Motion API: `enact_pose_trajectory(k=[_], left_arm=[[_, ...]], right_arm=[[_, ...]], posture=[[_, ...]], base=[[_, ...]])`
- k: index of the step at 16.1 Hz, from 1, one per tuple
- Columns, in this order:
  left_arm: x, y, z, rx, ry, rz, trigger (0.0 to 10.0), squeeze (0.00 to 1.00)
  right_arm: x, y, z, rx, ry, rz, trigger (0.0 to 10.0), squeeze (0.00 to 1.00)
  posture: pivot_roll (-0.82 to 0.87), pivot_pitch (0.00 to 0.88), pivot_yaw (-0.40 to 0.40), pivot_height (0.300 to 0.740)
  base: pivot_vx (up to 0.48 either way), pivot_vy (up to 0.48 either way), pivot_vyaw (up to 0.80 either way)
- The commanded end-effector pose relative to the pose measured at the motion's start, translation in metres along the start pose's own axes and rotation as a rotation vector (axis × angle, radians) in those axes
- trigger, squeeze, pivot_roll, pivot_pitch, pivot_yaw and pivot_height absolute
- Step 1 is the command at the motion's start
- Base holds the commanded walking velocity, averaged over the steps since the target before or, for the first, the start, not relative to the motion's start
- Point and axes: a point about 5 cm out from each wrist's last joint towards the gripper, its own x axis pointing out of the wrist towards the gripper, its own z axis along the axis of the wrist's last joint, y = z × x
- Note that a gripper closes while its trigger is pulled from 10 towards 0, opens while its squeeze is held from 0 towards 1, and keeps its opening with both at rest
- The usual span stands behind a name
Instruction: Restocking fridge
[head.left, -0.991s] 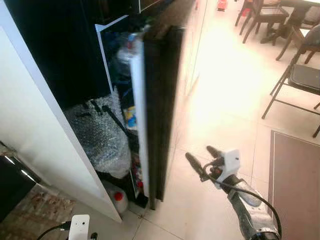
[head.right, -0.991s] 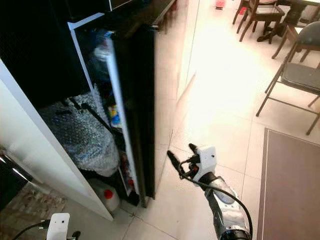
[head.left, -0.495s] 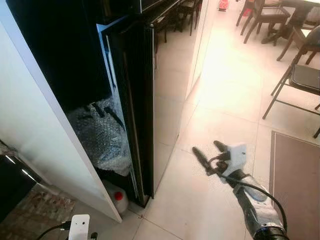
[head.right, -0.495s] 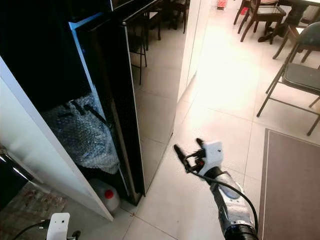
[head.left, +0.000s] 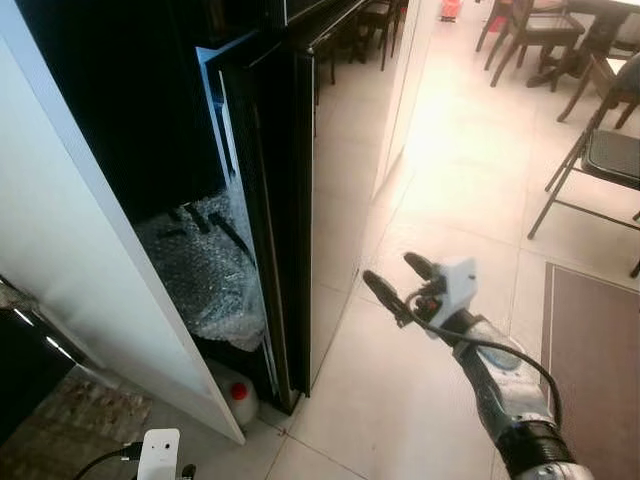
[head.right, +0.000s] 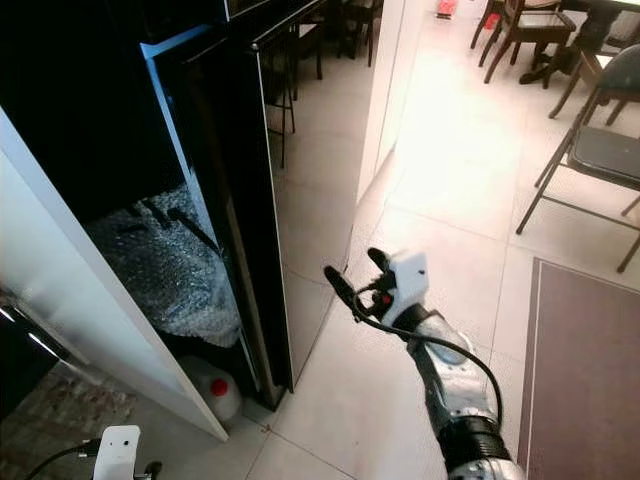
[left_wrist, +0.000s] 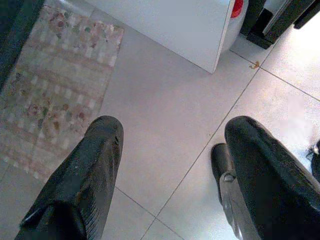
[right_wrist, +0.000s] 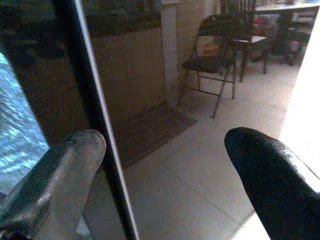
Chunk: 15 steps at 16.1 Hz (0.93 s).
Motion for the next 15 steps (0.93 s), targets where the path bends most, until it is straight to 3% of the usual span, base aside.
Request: enact_pose_trajectory(k=[1, 9, 13, 15], left_arm=[[-0.001, 0.001, -0.004, 0.005, 0.015, -0.013, 10.0, 0.0], [0.001, -0.004, 0.002, 0.008, 0.003, -0.02, 10.0, 0.0], [0.001, -0.004, 0.002, 0.008, 0.003, -0.015, 10.0, 0.0], [0.001, -0.003, 0.002, 0.007, 0.003, -0.015, 10.0, 0.0]], right_arm=[[0.011, 0.013, 0.009, -0.012, -0.02, 0.113, 10.0, 0.0], [0.05, 0.008, 0.044, -0.139, -0.02, 0.217, 10.0, 0.0], [0.057, 0.01, 0.048, -0.155, 0.012, 0.311, 10.0, 0.0], [0.06, 0.006, 0.051, -0.163, 0.012, 0.282, 10.0, 0.0]], posture=[[-0.15, 0.045, 0.015, 0.74], [-0.14, 0.039, 0.017, 0.74], [-0.13, 0.033, 0.017, 0.74], [-0.13, 0.03, 0.015, 0.74]], base=[[0.0, 0.0, 0.0], [0.0, 0.0, 0.0], [0.0, 0.0, 0.0], [0.0, 0.0, 0.0]])
